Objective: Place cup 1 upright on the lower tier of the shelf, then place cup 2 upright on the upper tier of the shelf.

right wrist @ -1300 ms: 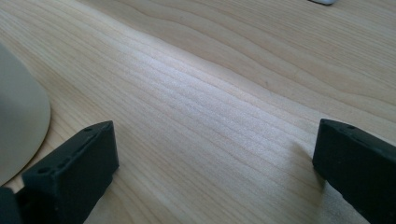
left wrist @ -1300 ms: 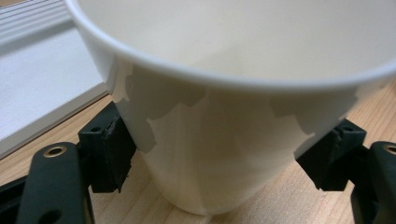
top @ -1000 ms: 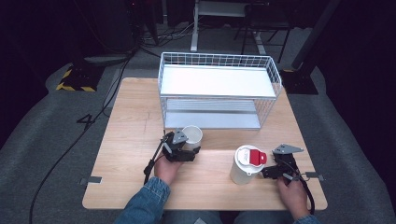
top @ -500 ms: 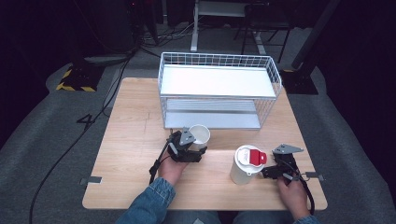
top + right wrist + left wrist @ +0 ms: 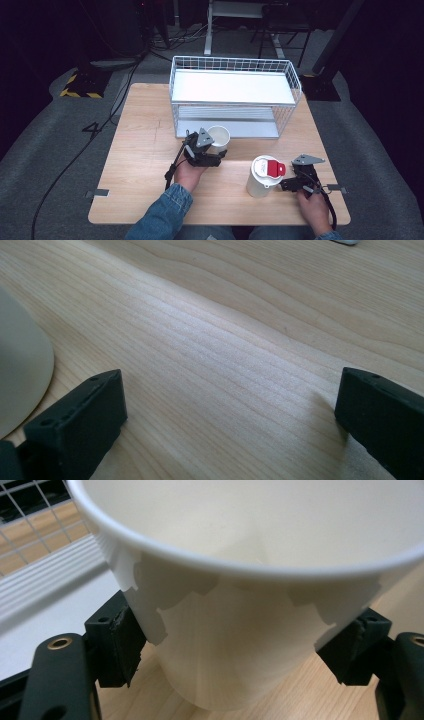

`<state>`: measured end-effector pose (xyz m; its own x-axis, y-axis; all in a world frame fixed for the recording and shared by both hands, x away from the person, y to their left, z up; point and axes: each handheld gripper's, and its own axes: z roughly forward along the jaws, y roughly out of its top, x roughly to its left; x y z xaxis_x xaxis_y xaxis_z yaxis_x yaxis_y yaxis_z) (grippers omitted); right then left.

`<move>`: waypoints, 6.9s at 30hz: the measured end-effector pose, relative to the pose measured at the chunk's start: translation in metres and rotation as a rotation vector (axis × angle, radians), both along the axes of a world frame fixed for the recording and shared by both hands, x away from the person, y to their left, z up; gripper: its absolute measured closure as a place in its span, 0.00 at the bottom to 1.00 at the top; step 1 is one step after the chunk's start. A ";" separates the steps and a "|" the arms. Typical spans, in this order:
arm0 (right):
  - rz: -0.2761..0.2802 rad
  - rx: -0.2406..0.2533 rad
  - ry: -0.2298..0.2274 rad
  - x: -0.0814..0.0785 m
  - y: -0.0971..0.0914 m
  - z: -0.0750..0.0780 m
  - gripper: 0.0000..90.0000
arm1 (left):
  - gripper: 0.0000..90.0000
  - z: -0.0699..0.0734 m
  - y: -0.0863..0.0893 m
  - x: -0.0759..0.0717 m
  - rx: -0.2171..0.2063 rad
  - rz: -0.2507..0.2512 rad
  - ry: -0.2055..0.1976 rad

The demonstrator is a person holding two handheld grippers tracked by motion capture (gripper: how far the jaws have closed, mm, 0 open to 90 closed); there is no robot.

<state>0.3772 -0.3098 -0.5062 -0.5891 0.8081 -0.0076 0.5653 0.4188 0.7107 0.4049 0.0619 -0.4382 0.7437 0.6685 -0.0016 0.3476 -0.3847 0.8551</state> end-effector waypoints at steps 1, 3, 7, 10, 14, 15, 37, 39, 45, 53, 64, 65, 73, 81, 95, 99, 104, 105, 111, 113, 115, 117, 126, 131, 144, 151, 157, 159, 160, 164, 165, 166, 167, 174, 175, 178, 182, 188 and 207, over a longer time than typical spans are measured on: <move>0.000 0.000 0.000 0.000 0.000 0.000 0.00 | 0.26 0.001 0.000 0.001 -0.005 0.000 -0.009; 0.000 0.000 0.000 0.000 0.000 0.000 0.00 | 0.26 0.004 -0.001 0.003 -0.021 0.001 -0.008; 0.000 0.000 0.000 0.000 0.000 0.000 0.00 | 0.26 0.008 -0.004 0.008 -0.044 0.025 -0.015; 0.000 0.000 0.000 0.000 0.000 0.000 0.00 | 0.26 0.011 -0.006 0.010 -0.049 0.048 -0.031; 0.000 0.000 0.000 0.000 0.000 0.000 0.00 | 0.26 0.009 -0.008 0.015 -0.065 0.083 -0.017; 0.000 0.000 0.000 0.000 0.000 0.000 0.00 | 0.26 0.008 -0.008 0.017 -0.057 0.089 -0.019; 0.002 -0.002 -0.001 0.000 0.000 0.000 0.00 | 0.26 0.002 -0.028 0.060 -0.036 0.162 -0.037; 0.002 -0.002 -0.001 0.000 0.000 0.000 0.00 | 0.26 0.000 -0.029 0.065 -0.031 0.168 -0.042; 0.002 -0.002 -0.001 0.000 0.000 0.000 0.00 | 0.26 -0.009 -0.033 0.077 -0.038 0.181 -0.039; 0.003 -0.003 -0.002 0.000 0.000 0.000 0.00 | 0.26 -0.018 -0.038 0.086 -0.045 0.187 -0.041; 0.004 -0.002 -0.002 0.000 0.000 0.000 0.00 | 0.25 -0.033 -0.042 0.106 -0.023 0.252 -0.066; 0.003 -0.003 -0.002 0.000 0.000 0.000 0.00 | 0.25 -0.033 -0.042 0.109 -0.028 0.237 -0.061; 0.003 -0.003 -0.002 0.000 0.000 0.000 0.00 | 0.25 -0.035 -0.043 0.118 -0.048 0.337 -0.030; 0.004 -0.002 -0.003 0.000 0.000 0.000 0.00 | 0.25 -0.043 -0.041 0.132 -0.034 0.255 -0.006; 0.004 -0.002 -0.003 0.000 0.000 0.000 0.00 | 0.12 -0.045 -0.043 0.132 -0.061 0.286 0.010; 0.003 -0.003 -0.003 0.000 0.000 0.000 0.00 | 0.02 -0.044 -0.041 0.130 -0.073 0.279 0.026; 0.004 -0.002 -0.003 0.000 0.000 0.000 0.00 | 0.02 -0.040 -0.038 0.123 -0.091 0.260 0.020; 0.004 -0.002 -0.003 0.000 0.000 0.000 0.00 | 0.01 -0.039 -0.036 0.121 -0.090 0.256 0.020; 0.004 -0.001 -0.002 0.000 0.000 0.000 0.00 | 0.00 -0.034 -0.028 0.108 -0.106 0.255 0.016; 0.004 -0.002 -0.001 0.000 0.000 0.000 0.00 | 0.00 -0.032 -0.025 0.104 -0.111 0.243 0.016; 0.003 -0.003 -0.002 0.000 0.000 0.000 0.00 | 0.00 -0.030 -0.024 0.098 -0.124 0.250 0.012; 0.003 -0.003 -0.002 0.000 0.000 0.000 0.00 | 0.00 -0.028 -0.022 0.093 -0.126 0.239 0.015; 0.004 -0.002 -0.002 0.000 0.000 0.000 0.00 | 0.00 -0.016 -0.012 0.070 -0.125 0.221 -0.015; 0.004 -0.002 -0.001 0.000 0.000 0.000 0.00 | 0.00 -0.002 -0.001 0.052 -0.115 0.202 -0.039; 0.004 -0.001 0.000 0.000 0.000 0.000 0.00 | 0.00 0.018 0.036 0.007 -0.056 0.198 -0.026; 0.003 -0.001 0.001 0.000 0.000 0.000 0.00 | 0.00 0.021 0.058 -0.015 -0.059 0.197 -0.016; 0.003 -0.001 0.001 0.000 0.000 0.000 0.00 | 0.00 0.022 0.079 -0.033 -0.078 0.198 0.006; 0.002 0.001 0.001 0.000 0.000 0.000 0.00 | 0.00 0.022 0.085 -0.039 -0.081 0.198 0.020; 0.002 0.001 0.001 0.000 0.000 0.000 0.00 | 0.00 0.021 0.089 -0.042 -0.080 0.198 0.023; 0.002 0.001 0.002 0.000 0.000 0.000 0.00 | 0.00 0.021 0.096 -0.047 -0.062 0.194 0.048; 0.002 0.001 0.001 0.000 0.000 0.000 0.00 | 0.00 0.021 0.102 -0.052 -0.089 0.201 0.054; 0.001 0.002 0.002 0.000 0.000 0.000 0.00 | 0.00 0.020 0.105 -0.054 -0.095 0.204 0.061; -0.005 0.002 0.000 0.001 0.001 0.000 0.00 | 0.00 0.019 0.108 -0.056 -0.090 0.203 0.062; -0.043 -0.001 -0.001 0.000 0.004 0.000 0.00 | 0.00 0.008 0.121 -0.065 -0.040 0.214 0.085; -0.040 -0.001 0.000 0.000 0.004 0.000 0.00 | 0.00 0.004 0.124 -0.067 -0.029 0.215 0.092; -0.032 0.000 0.000 0.000 0.004 0.000 0.00 | 0.00 -0.001 0.128 -0.070 -0.012 0.215 0.102; -0.015 0.003 0.002 0.000 0.003 0.000 0.00 | 0.00 -0.007 0.133 -0.076 0.009 0.216 0.116; -0.013 0.002 0.001 0.000 0.003 0.000 0.00 | 0.00 -0.018 0.139 -0.081 0.036 0.221 0.147; -0.002 0.000 -0.001 -0.001 0.001 0.000 0.01 | 0.00 -0.051 0.139 -0.072 0.195 0.215 0.285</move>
